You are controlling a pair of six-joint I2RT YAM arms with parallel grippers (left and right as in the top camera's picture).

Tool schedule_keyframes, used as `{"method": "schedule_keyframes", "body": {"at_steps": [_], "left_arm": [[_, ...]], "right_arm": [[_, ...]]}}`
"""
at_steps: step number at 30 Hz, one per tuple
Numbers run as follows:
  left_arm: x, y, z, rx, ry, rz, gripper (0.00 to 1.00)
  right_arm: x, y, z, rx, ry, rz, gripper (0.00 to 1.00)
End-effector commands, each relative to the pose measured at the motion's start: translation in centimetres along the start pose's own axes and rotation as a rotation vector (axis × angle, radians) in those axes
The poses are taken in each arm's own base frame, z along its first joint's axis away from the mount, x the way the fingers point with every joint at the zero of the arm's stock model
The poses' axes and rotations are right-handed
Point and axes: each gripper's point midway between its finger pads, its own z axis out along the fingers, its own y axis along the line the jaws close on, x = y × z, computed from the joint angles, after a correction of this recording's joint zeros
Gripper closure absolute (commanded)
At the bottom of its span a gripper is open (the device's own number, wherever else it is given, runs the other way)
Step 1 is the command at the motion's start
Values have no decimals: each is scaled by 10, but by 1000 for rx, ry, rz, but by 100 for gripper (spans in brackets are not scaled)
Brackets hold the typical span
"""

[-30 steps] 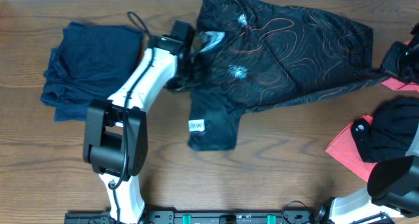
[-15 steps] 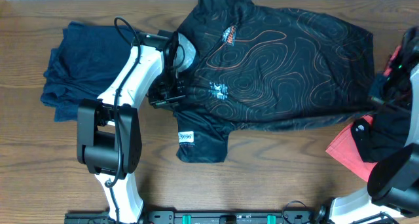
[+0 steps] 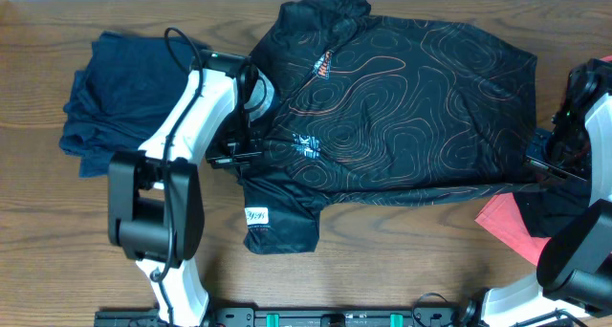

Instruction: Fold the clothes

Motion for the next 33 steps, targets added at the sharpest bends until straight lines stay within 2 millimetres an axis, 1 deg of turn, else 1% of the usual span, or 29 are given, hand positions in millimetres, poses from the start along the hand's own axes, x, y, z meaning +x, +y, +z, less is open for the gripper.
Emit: {"method": "schedule_keyframes", "body": {"at_steps": [1,6,13,16,22,26,30,33], "left_arm": [[8,14,-14,-25,-57,-15,94],[22,18,-22,-9,-96,-20,94],[52,29,-13,-10,-89,-50,94],[62,32,-13,-1,-103,-60,94],[79,23,-30,99,-158,-45,94],[90,19,-37,142,-169,-36,94],[103,23,-39,137,-142,-37,94],[113,24,-39,139,-112,-39,94]], "right_arm": [[2,-12,2,45,10,45,99],[6,-16,0,45,17,64,99],[13,-21,-10,38,-6,75,99],[19,-23,-11,37,-9,76,99],[36,-26,-13,34,-24,79,99],[43,-29,-25,23,-71,87,99],[49,-33,-40,7,-142,100,99],[52,-35,-46,4,-168,105,99]]}}
